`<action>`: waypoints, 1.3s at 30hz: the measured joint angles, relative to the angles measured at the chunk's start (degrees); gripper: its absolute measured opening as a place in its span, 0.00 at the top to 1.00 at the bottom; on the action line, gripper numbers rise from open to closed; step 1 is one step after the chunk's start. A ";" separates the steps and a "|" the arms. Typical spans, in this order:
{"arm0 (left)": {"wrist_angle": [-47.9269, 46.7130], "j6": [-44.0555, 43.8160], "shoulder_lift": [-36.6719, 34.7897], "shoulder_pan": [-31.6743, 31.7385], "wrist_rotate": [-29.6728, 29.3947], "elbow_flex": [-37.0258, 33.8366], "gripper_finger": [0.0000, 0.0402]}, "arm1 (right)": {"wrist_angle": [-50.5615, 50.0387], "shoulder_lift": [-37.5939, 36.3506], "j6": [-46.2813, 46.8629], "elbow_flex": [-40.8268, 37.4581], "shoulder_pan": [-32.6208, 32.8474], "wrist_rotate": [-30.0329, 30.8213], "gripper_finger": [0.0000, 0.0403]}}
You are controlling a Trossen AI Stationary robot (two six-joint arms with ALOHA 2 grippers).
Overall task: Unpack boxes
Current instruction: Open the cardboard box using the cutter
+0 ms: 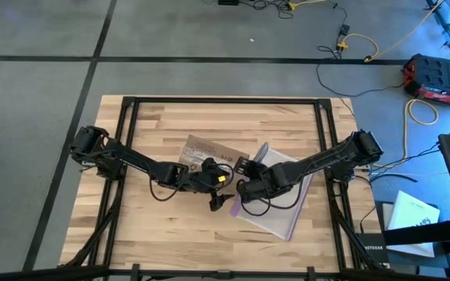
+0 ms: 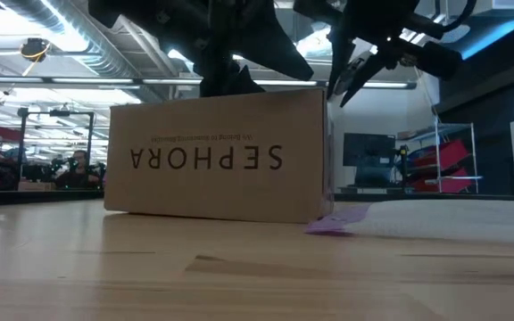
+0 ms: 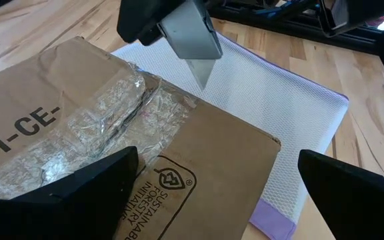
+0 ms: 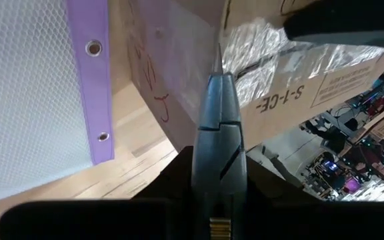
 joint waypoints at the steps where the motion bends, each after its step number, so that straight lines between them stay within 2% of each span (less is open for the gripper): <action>1: 0.02 -0.02 0.00 0.00 0.00 0.00 0.00 | 0.13 0.00 0.01 0.00 0.01 -0.04 0.87; 39: 0.02 -0.11 -0.02 0.02 -0.13 0.02 0.00 | 1.03 0.00 -1.73 -0.02 -0.93 -1.90 0.87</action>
